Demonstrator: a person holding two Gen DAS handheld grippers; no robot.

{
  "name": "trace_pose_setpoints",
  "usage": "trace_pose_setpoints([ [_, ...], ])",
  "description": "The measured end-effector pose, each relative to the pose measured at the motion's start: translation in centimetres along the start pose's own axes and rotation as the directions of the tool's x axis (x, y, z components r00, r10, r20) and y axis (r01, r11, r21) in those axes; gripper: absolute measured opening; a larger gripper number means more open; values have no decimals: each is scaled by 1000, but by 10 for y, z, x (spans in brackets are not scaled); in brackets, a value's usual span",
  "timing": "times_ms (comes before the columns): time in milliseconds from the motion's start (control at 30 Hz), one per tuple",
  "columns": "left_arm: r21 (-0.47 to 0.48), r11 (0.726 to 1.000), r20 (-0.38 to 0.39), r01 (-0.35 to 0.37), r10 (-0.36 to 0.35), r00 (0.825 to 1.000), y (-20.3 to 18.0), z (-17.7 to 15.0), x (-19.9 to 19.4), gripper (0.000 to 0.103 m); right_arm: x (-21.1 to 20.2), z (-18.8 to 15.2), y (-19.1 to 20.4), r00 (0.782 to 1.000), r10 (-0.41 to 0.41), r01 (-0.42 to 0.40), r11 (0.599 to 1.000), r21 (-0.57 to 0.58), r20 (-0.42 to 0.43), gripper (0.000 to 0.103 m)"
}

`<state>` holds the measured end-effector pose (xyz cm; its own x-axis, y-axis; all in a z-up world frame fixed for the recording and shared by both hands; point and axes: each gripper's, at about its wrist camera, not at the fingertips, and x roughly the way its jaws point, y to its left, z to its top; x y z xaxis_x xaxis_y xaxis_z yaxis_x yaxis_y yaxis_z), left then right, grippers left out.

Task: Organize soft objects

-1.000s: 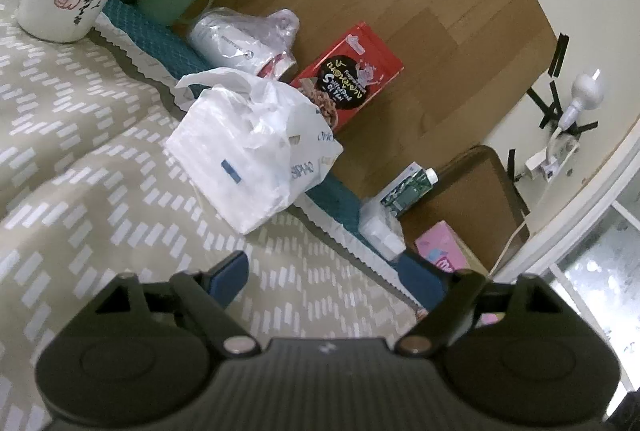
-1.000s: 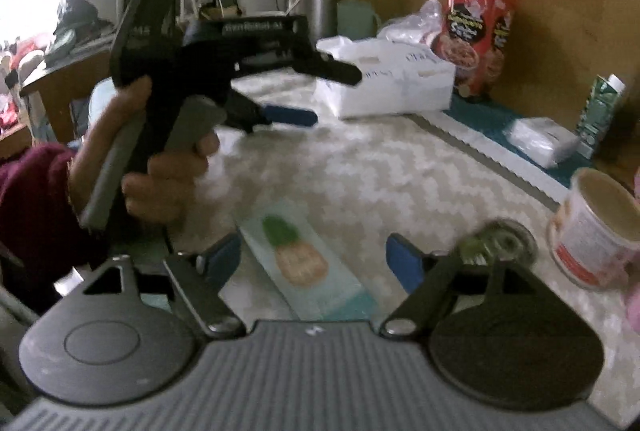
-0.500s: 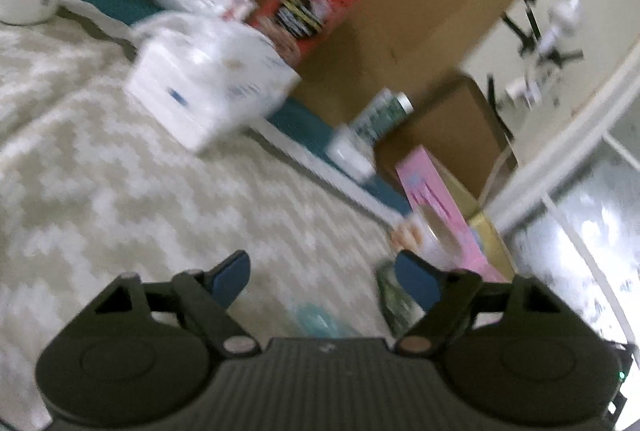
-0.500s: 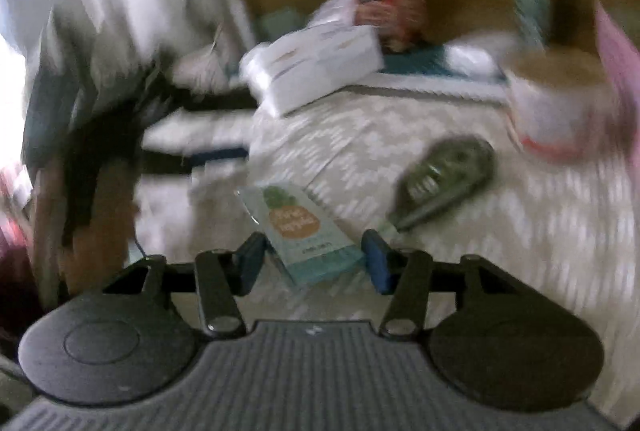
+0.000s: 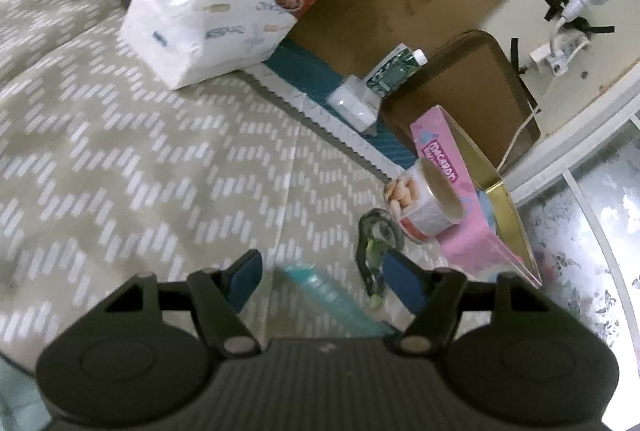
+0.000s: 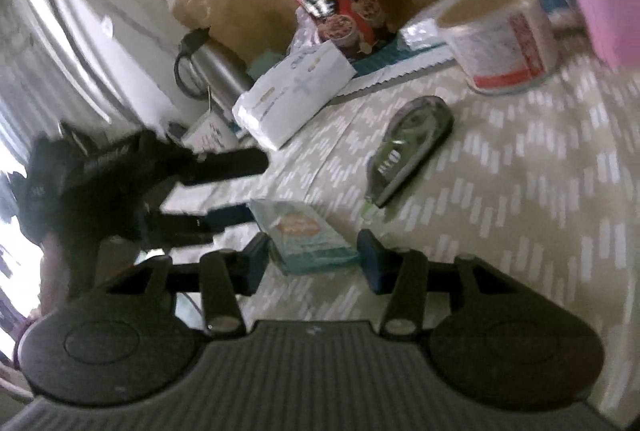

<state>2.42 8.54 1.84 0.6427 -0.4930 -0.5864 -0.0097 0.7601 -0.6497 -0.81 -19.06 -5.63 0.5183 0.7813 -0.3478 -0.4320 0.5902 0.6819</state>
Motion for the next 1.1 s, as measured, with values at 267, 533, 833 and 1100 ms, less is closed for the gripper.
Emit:
trace_pose_setpoints([
  [267, 49, 999, -63, -14, 17, 998, -27, -12, 27, 28, 0, -2, 2, 1000, -12, 12, 1000, -22, 20, 49],
  [533, 212, 967, -77, 143, -130, 989, -93, 4, 42, 17, -34, -3, 9, 983, -87, 112, 982, -150, 164, 43],
  [833, 420, 857, -136, 298, -265, 955, -209, 36, 109, 18, -93, 44, -12, 869, -223, 311, 940, -138, 441, 43],
  [1100, 508, 796, -177, 328, -276, 945, -286, 34, 199, 28, -114, 96, -62, 694, -429, 557, 828, -54, 578, 44],
])
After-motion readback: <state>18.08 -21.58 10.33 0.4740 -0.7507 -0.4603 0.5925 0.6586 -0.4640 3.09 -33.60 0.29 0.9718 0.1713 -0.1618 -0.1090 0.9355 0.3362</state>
